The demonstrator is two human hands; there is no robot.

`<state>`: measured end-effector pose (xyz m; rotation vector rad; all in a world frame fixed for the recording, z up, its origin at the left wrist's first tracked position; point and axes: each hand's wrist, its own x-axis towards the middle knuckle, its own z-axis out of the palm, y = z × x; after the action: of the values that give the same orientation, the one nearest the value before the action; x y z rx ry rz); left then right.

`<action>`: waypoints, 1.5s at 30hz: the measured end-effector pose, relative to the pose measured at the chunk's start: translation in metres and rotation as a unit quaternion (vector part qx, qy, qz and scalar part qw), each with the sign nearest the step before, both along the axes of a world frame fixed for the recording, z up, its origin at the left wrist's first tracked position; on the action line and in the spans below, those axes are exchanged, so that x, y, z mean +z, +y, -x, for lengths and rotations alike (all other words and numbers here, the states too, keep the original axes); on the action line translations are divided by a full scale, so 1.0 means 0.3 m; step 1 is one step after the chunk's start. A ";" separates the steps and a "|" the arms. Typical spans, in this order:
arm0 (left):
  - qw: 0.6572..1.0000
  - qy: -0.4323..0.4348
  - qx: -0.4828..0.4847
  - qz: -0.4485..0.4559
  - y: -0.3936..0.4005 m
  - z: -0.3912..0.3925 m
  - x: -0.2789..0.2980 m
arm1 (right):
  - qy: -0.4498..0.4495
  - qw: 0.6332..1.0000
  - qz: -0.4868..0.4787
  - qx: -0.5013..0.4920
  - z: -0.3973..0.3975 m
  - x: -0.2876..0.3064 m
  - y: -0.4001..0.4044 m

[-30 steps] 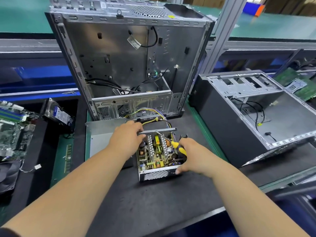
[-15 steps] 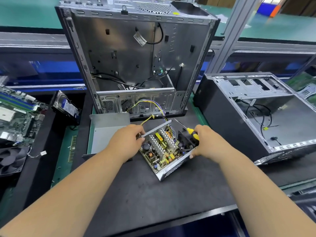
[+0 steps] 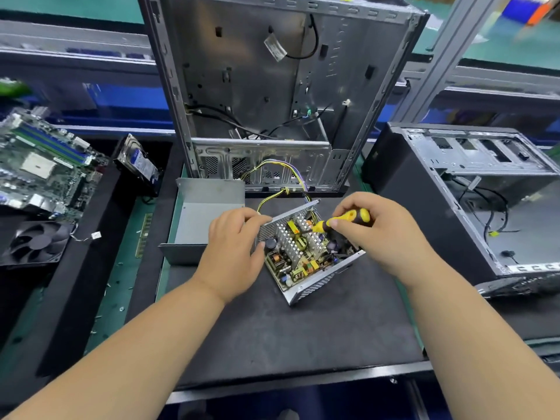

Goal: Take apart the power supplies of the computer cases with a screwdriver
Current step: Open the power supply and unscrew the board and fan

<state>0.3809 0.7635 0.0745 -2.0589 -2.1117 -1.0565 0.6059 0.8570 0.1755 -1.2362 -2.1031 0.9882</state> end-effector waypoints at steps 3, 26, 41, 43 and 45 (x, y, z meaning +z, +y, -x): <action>0.999 -0.003 -0.031 -0.016 -0.030 -0.031 -0.011 | 0.010 1.000 0.012 0.005 0.024 -0.010 -0.019; 0.970 -0.203 0.040 0.127 -0.080 -0.168 -0.238 | -0.186 0.960 -0.107 0.182 0.080 -0.142 -0.045; 0.965 -0.238 0.019 0.111 -0.090 -0.156 -0.258 | -0.290 0.933 -0.045 0.206 0.138 -0.068 -0.086; 0.965 -0.238 0.017 0.113 -0.088 -0.157 -0.259 | -0.310 0.930 -0.045 0.195 0.151 -0.059 -0.089; 0.965 -0.235 0.014 0.117 -0.085 -0.159 -0.260 | -0.333 0.925 -0.051 0.175 0.156 -0.056 -0.093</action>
<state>0.4285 0.7381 -0.0036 -2.0155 -2.5870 -1.4817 0.5591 0.8290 0.1587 -1.2886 -2.9417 0.6227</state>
